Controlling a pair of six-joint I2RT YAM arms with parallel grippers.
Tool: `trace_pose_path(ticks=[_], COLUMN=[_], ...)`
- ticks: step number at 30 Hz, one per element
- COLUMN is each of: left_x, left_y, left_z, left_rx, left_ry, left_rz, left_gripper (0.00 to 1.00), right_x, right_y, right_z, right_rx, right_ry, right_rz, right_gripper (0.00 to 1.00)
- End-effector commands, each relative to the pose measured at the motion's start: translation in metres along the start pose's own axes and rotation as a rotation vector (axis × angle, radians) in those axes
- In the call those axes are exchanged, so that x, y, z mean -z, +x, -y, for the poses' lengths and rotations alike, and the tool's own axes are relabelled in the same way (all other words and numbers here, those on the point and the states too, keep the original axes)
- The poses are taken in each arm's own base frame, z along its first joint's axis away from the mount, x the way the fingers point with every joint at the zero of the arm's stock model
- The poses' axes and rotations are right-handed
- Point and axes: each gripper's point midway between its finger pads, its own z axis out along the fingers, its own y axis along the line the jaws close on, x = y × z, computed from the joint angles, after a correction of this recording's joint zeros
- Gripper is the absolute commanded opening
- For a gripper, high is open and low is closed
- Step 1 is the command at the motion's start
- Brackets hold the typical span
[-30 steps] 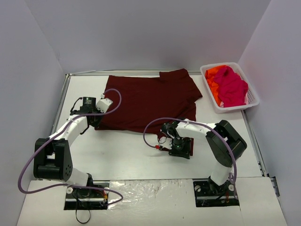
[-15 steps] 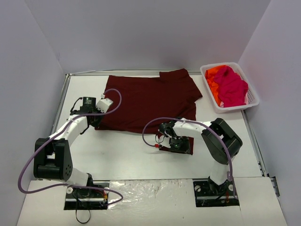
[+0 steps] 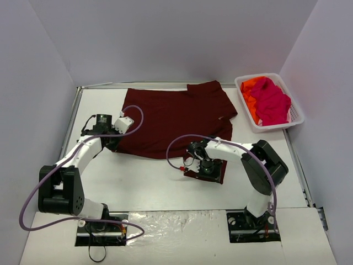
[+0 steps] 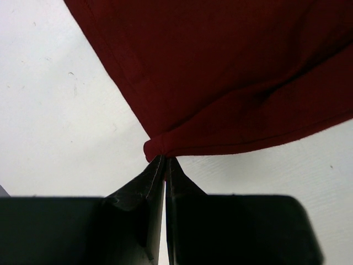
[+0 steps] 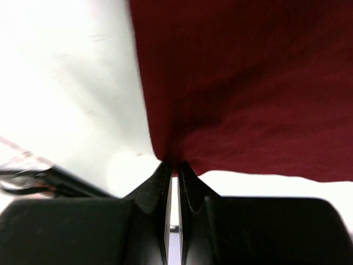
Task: Fold and stack the t-shirts
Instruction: Grap the side of the flattened tshirt closest away from the robot with both arms
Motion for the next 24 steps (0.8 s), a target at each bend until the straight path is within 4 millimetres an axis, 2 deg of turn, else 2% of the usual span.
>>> trace_pose_path(ticks=[1,7,12,16,21,24], left_x=[0.027,0.036,0.042,0.049,0.048,0.047], left_y=[-0.010,0.012,0.031,0.040,0.050,0.046], left_z=[0.007,0.034,0.046,0.050,0.052,0.048], left_rx=[-0.057,-0.111,-0.156,-0.178,-0.187,-0.166], left_ry=[0.044,0.130,0.142,0.139,0.124,0.103], left_rz=[0.051,0.032,0.016,0.017,0.007,0.018], left_gripper=[0.02,0.02,0.02,0.03,0.02,0.02], right_x=[0.035,0.072,0.091,0.099,0.106,0.114], right_y=[0.002,0.018,0.030,0.029,0.025,0.018], right_z=[-0.025,-0.045,-0.052,-0.051,-0.050,-0.040], right_rx=[-0.009,-0.018,-0.007,-0.016,-0.015,-0.023], right_ry=[-0.113,-0.191,-0.210,-0.205,-0.202,-0.185], right_rz=[0.096,0.153,0.169,0.191,0.224,0.257], right_gripper=[0.00,0.00,0.00,0.00,0.00,0.00])
